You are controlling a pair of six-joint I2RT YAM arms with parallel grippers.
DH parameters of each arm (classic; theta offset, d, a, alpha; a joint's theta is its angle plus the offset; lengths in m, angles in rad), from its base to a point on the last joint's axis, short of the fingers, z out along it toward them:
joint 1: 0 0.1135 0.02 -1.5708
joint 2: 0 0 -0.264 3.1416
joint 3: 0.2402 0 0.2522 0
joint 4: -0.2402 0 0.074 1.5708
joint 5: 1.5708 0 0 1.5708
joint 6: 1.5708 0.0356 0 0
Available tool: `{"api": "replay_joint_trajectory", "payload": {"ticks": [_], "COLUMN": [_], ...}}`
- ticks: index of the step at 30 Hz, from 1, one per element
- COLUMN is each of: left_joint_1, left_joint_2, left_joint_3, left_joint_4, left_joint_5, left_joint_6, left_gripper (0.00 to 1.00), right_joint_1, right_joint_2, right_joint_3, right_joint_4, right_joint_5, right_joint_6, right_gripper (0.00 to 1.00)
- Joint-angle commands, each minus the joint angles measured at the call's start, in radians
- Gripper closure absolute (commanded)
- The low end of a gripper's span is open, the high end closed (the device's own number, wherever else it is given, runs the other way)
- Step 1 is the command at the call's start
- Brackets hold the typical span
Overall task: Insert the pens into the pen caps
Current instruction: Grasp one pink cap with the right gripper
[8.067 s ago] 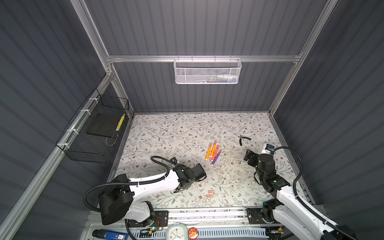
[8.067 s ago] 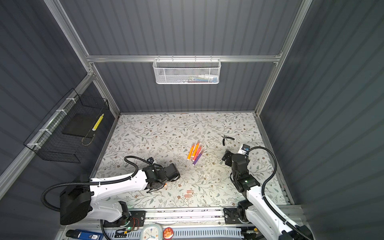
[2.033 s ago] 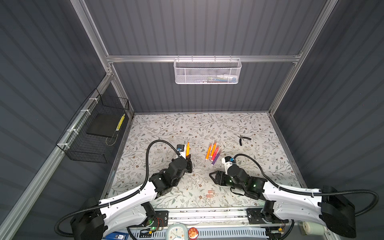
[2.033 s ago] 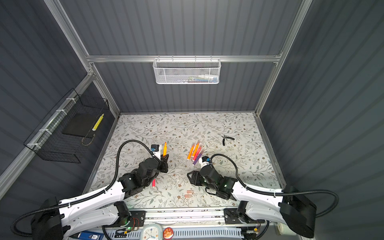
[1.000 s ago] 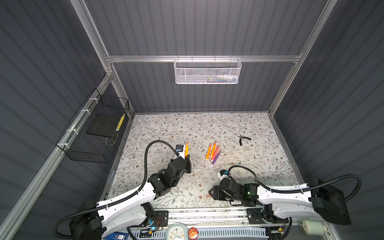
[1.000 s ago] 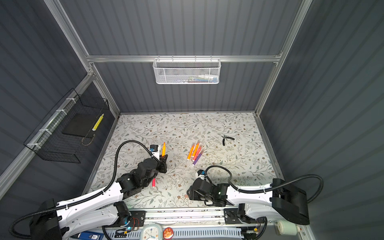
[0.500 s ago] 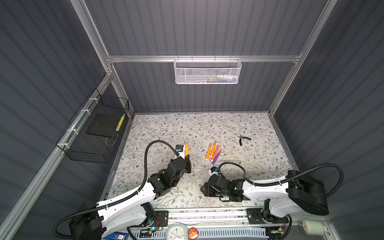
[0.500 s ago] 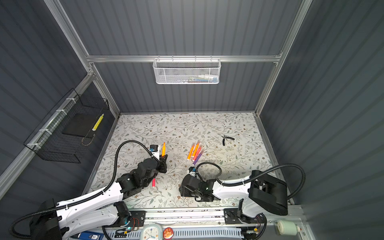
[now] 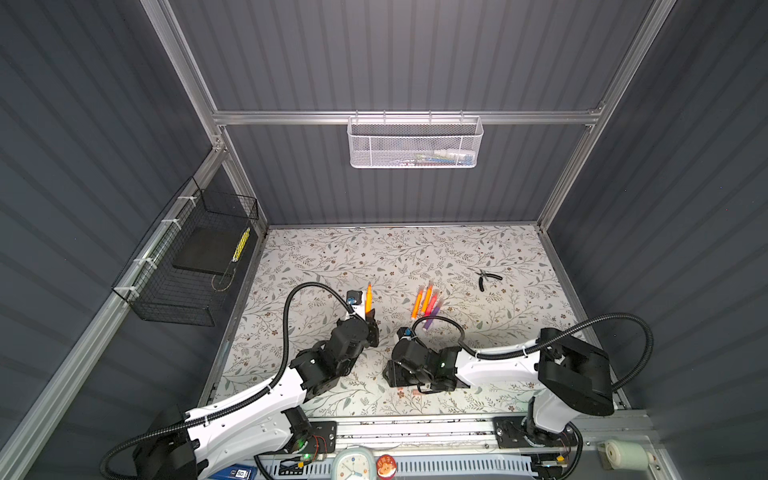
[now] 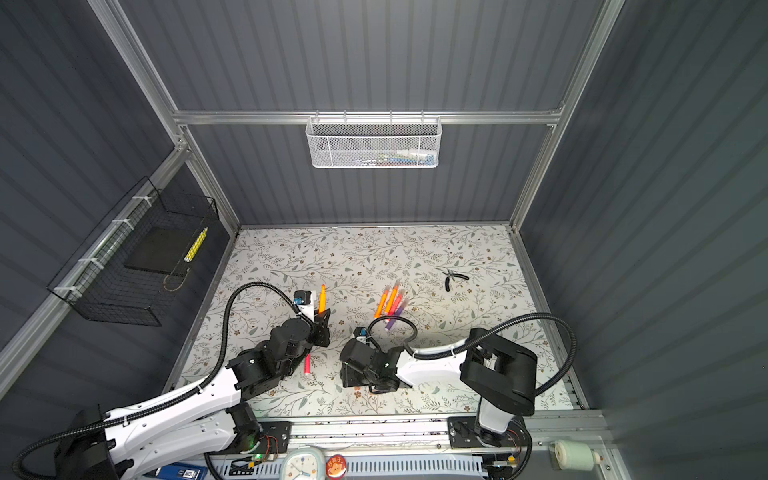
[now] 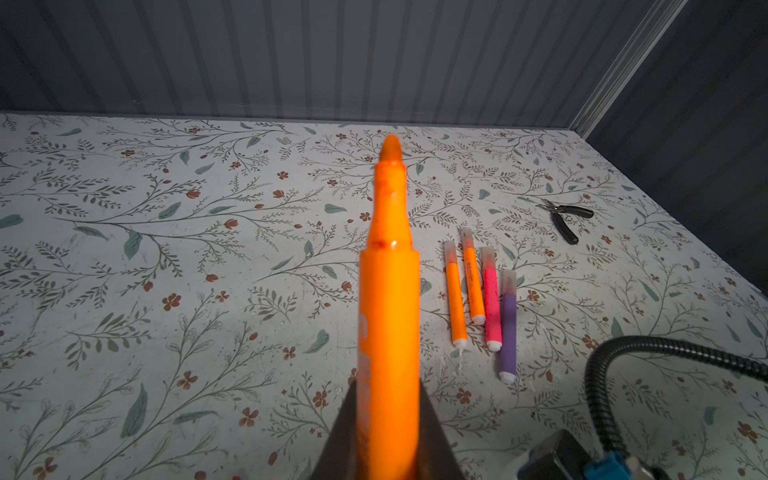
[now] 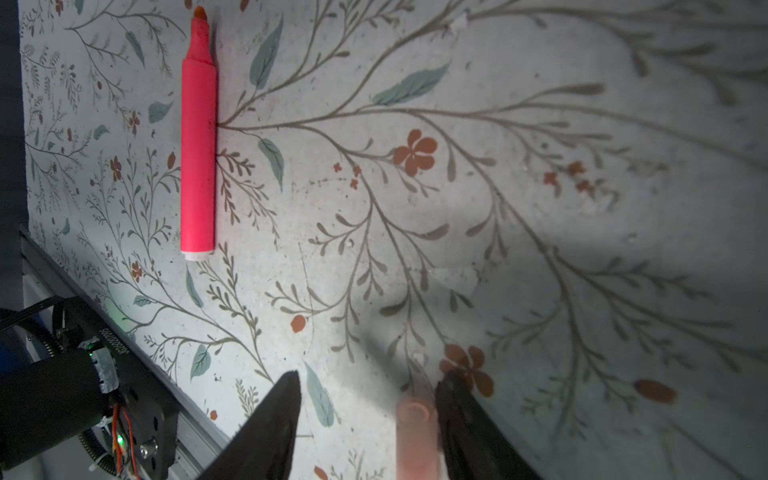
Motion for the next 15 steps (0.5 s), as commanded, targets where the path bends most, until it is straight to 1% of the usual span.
{"api": "replay_joint_trajectory", "payload": {"ticks": [1, 4, 7, 11, 15], "left_joint_1": [-0.001, 0.001, 0.009, 0.04, 0.096], "left_joint_2": [-0.007, 0.005, 0.003, -0.028, -0.038], "left_joint_3": [-0.006, -0.004, -0.018, -0.05, -0.058], "left_joint_4": [-0.024, -0.031, -0.013, 0.035, 0.029], "left_joint_5": [-0.051, -0.072, -0.063, 0.018, 0.087], "left_joint_6": [-0.013, -0.03, -0.036, -0.033, -0.048], "left_gripper": [1.0, 1.0, 1.0, 1.0, 1.0], "right_joint_1": [0.003, 0.017, 0.034, 0.056, 0.079], "right_joint_2": [-0.031, -0.053, -0.055, -0.023, 0.024], "right_joint_3": [0.026, 0.033, 0.04, 0.079, 0.138], "right_joint_4": [-0.123, -0.19, -0.226, -0.265, -0.316], "right_joint_5": [0.06, 0.11, 0.128, 0.132, 0.149], "right_joint_6": [-0.041, -0.04, -0.042, -0.057, -0.073], "right_gripper": [0.44, 0.44, 0.45, 0.47, 0.49]}}
